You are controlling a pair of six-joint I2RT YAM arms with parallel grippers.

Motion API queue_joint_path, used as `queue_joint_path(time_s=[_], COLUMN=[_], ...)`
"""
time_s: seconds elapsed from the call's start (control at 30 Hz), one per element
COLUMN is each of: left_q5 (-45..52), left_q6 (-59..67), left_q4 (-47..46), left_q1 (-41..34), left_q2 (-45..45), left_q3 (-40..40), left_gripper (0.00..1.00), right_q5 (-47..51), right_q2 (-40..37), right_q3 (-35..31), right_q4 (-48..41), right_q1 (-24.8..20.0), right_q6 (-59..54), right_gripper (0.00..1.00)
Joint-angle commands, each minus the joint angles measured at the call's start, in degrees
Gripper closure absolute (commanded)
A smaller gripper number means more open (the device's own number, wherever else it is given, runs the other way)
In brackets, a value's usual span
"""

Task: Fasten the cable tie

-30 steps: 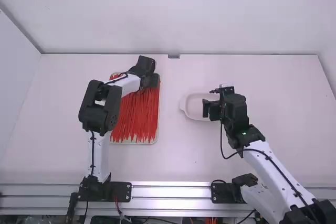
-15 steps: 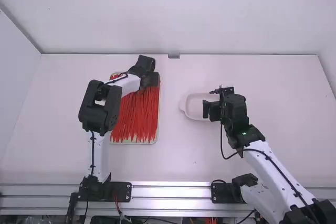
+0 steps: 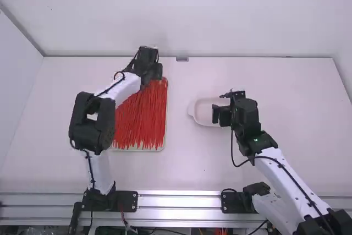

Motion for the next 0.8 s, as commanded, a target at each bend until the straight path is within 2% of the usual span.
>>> queue_joint_path(time_s=[0.0, 0.43, 0.63, 0.7, 0.77], left_q5=[-2.25, -2.58, -2.62, -2.62, -2.58], left_q6=[1.75, 4.92, 5.01, 4.98, 4.92], left_q4=[-1.01, -12.15, -10.43, -9.55, -7.04], left_q1=[-0.42, -0.39, -0.42, -0.42, -0.42], left_q2=[-7.17, -28.50, -44.06, -46.64, -52.19], left_q3=[0.96, -1.03, -11.15, -13.35, -18.58], left_gripper=[0.98, 0.98, 0.98, 0.98, 0.98], right_q5=[0.07, -3.54, -8.68, -9.97, -12.85], right_q2=[-0.90, -0.90, -0.90, -0.90, -0.90], right_q3=[1.68, 1.66, 1.68, 1.68, 1.66], right_q4=[0.46, 2.89, 5.81, 6.58, 8.09], right_q1=[0.22, 0.13, 0.11, 0.11, 0.11], right_q6=[-0.09, 0.11, 0.11, 0.13, 0.13], right_gripper=[0.01, 0.01, 0.01, 0.01, 0.01])
